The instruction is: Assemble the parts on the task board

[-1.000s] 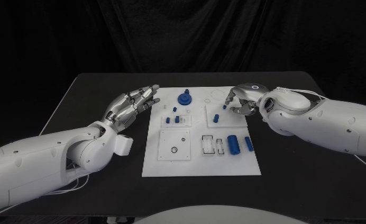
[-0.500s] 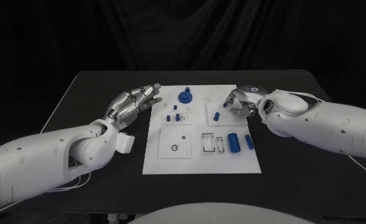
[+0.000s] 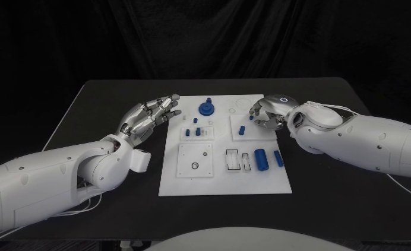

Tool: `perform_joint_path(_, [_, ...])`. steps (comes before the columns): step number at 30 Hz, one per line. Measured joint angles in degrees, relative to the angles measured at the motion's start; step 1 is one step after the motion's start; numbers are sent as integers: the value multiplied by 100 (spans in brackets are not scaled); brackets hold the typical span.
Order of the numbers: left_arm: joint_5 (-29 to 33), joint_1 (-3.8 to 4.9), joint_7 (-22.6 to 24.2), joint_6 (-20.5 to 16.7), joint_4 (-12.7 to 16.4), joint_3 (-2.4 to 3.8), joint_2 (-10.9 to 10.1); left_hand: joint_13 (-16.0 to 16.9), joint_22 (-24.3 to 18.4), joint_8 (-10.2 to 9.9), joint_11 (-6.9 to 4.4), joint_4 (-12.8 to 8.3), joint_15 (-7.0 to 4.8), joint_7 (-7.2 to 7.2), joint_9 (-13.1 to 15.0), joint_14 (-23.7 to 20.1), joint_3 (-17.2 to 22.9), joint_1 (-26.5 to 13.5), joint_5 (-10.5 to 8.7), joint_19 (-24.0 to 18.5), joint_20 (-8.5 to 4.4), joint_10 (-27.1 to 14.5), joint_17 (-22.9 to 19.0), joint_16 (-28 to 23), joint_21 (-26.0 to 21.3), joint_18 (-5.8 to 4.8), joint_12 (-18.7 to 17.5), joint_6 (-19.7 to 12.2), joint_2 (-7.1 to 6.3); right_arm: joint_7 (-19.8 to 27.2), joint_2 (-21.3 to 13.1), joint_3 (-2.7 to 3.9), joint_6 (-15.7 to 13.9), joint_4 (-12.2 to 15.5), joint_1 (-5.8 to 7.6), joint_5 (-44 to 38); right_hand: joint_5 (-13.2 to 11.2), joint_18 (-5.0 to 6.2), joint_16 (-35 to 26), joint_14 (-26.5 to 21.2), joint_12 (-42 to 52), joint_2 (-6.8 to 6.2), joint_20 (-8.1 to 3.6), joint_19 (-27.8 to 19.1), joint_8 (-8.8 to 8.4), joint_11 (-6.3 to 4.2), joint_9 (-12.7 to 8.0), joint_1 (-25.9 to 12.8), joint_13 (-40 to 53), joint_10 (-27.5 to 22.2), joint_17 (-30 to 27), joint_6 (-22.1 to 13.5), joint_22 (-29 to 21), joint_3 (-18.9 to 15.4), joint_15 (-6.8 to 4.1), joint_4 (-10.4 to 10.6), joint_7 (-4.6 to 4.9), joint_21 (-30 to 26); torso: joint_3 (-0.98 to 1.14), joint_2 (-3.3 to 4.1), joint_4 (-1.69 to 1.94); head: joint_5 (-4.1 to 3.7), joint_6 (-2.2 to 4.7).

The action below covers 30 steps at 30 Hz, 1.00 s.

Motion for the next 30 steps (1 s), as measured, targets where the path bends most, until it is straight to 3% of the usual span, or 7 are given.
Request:
perform_joint_path(3, [1,-4,0,1,-19,0,15,0,0,0,6,0,0,0,0,0,0,23,0,0,0,-6,0,25,0,0,0,0,23,21,36,0,-41,-33,-15,1,0,1,26,0,-13,0,13,31,33,-14,21,0,-53,107,25,87,0,16,0,16,16,54,1,0,0,-9,-3])
perform_joint_path(10, [2,-26,2,0,-33,0,30,-1,20,0,44,0,31,0,0,31,0,97,47,62,20,2,8,55,23,0,0,0,7,54,124,1,-110,-135,-37,4,71,1,93,50,-118,68,-9,70,304,-47,175,68,-188,335,55,593,0,31,-10,31,5,155,0,0,0,-15,-8])
perform_joint_path(21, [4,-47,3,0,-44,-1,28,-1,79,0,64,-42,72,31,-6,72,11,301,165,195,9,22,7,133,89,-1,53,31,-24,102,257,2,-182,-308,-59,7,73,0,115,90,-140,130,-9,111,348,-62,242,71,-233,431,71,642,0,49,-11,14,-26,207,1,1,1,-22,-21])
perform_joint_path(30, [6,-63,3,4,-40,-1,33,-1,117,0,64,-71,103,-1,-23,102,40,401,295,287,21,22,15,181,119,0,52,-1,-39,160,326,0,-195,-401,-76,9,255,0,115,132,-141,239,-60,162,458,-116,387,249,-275,761,71,813,-1,94,-52,-225,2,300,1,1,1,-30,-21])
